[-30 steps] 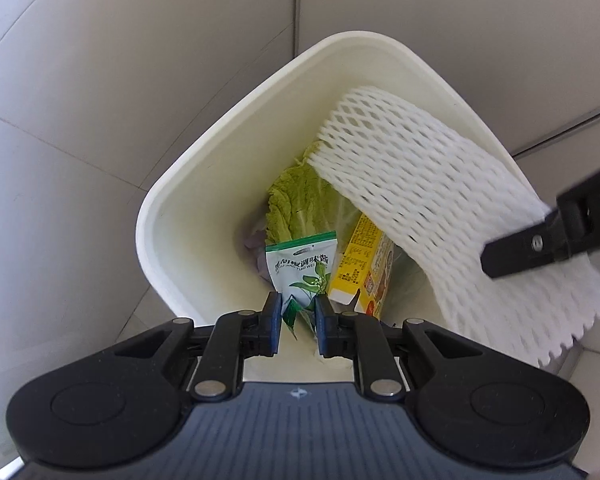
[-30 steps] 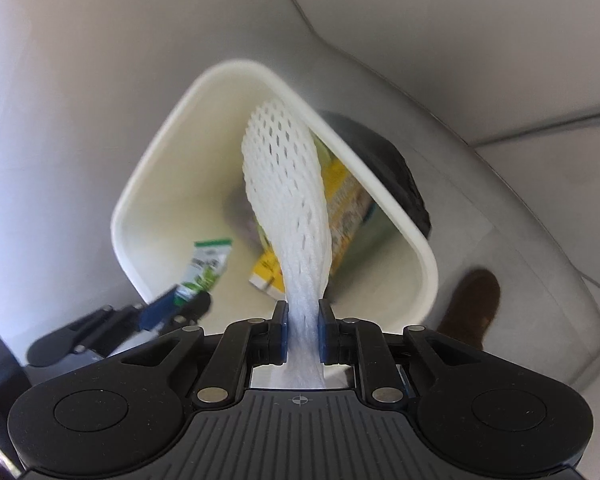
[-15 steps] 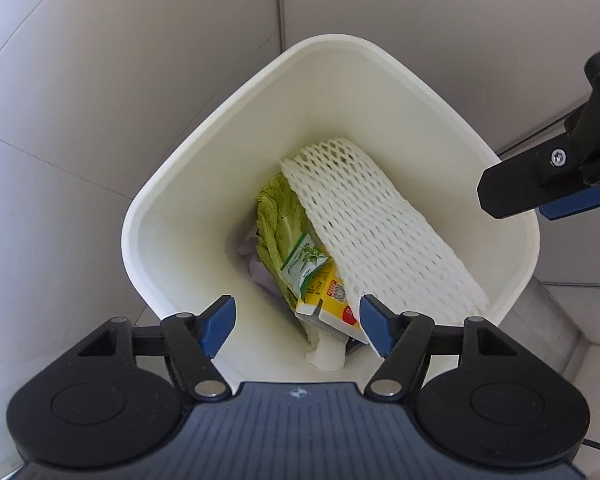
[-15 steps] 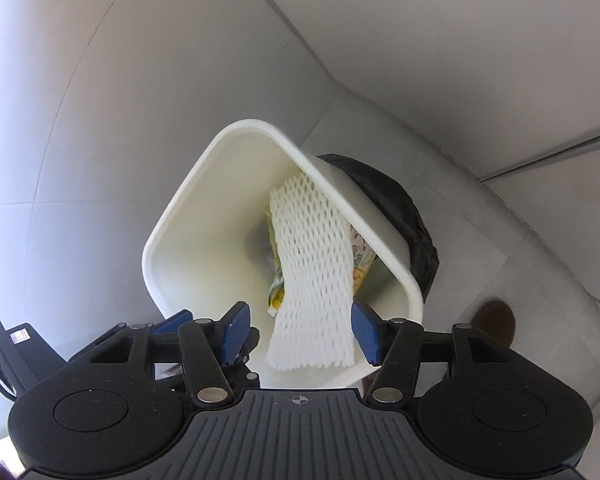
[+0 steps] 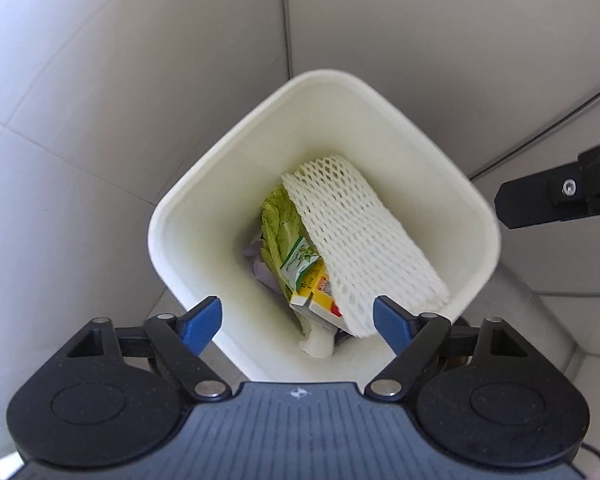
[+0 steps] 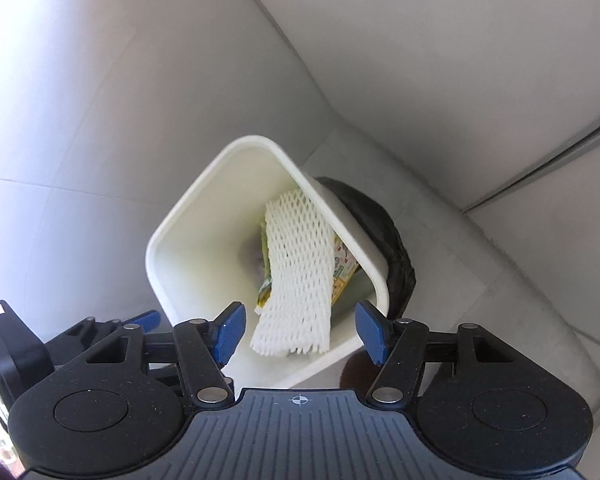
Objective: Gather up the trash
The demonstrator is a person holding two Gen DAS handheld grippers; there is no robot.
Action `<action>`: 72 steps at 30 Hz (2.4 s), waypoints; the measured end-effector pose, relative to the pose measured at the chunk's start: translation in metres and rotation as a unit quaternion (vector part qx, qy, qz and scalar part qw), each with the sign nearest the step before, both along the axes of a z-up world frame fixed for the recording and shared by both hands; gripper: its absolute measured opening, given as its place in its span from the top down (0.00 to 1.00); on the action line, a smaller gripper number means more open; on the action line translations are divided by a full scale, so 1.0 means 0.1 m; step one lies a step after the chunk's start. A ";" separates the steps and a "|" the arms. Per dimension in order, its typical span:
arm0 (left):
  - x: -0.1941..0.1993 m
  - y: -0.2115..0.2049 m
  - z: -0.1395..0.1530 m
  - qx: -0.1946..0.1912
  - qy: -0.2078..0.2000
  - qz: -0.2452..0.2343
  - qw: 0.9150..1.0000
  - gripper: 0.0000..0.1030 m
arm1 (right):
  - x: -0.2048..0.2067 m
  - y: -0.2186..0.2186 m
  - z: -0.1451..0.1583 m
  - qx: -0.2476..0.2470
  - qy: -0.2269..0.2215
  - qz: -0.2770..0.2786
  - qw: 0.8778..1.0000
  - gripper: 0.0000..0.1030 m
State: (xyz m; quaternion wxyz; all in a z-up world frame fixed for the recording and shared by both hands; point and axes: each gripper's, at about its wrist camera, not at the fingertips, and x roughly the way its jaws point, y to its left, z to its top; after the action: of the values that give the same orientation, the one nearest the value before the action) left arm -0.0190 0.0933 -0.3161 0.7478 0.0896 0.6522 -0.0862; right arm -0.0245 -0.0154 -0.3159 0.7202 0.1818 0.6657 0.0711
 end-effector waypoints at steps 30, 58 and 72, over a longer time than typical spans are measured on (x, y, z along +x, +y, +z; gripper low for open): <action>-1.08 -0.28 2.74 -0.041 -0.141 0.111 0.983 0.01 | -1.39 -0.12 3.12 -0.100 -0.346 0.022 0.932 0.05; -1.22 -0.34 3.06 -0.028 -0.171 0.142 0.975 0.01 | -1.46 -0.11 3.12 -0.144 -0.351 0.049 0.924 0.03; -1.19 -0.36 3.05 -0.028 -0.164 0.141 0.976 0.01 | -1.40 -0.14 3.08 -0.140 -0.345 0.047 0.927 0.03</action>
State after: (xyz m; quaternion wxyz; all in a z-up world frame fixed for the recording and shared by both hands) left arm -0.1380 0.0575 -0.0112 0.8515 -0.0116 0.5240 0.0175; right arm -0.1643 -0.0293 -0.0082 0.9193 0.0124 0.3872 0.0690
